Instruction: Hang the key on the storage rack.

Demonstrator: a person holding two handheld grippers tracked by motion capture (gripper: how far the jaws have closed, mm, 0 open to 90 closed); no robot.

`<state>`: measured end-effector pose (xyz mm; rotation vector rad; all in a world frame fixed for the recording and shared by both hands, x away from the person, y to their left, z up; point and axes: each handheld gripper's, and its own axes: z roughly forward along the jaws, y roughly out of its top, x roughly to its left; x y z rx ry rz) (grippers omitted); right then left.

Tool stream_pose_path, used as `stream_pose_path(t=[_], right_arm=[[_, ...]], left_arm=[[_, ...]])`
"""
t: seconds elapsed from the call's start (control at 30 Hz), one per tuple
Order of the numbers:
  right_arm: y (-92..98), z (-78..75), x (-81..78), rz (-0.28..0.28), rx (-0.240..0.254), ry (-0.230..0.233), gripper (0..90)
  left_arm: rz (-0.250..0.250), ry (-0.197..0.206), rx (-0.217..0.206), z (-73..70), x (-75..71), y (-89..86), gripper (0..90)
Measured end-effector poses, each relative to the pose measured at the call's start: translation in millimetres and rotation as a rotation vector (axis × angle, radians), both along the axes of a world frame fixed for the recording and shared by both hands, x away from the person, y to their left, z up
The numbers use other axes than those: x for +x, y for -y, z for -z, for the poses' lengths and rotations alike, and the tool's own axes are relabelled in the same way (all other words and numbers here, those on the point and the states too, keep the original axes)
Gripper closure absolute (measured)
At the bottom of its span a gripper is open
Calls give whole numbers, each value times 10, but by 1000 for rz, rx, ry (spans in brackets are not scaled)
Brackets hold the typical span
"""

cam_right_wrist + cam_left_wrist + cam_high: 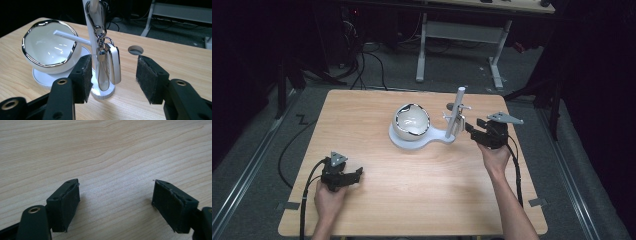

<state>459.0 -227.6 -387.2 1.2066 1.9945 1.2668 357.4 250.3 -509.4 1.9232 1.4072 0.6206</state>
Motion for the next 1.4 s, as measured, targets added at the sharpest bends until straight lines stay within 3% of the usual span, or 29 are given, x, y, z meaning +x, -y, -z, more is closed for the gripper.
stream_pose_path(t=[0.8,1.4], right_arm=[[257,-62,-242,8,42,39,513],[422,-4,-422,17,81,46,523]], left_arm=[[0,0,0,0,0,0,224],[0,0,1,0,0,1,224]])
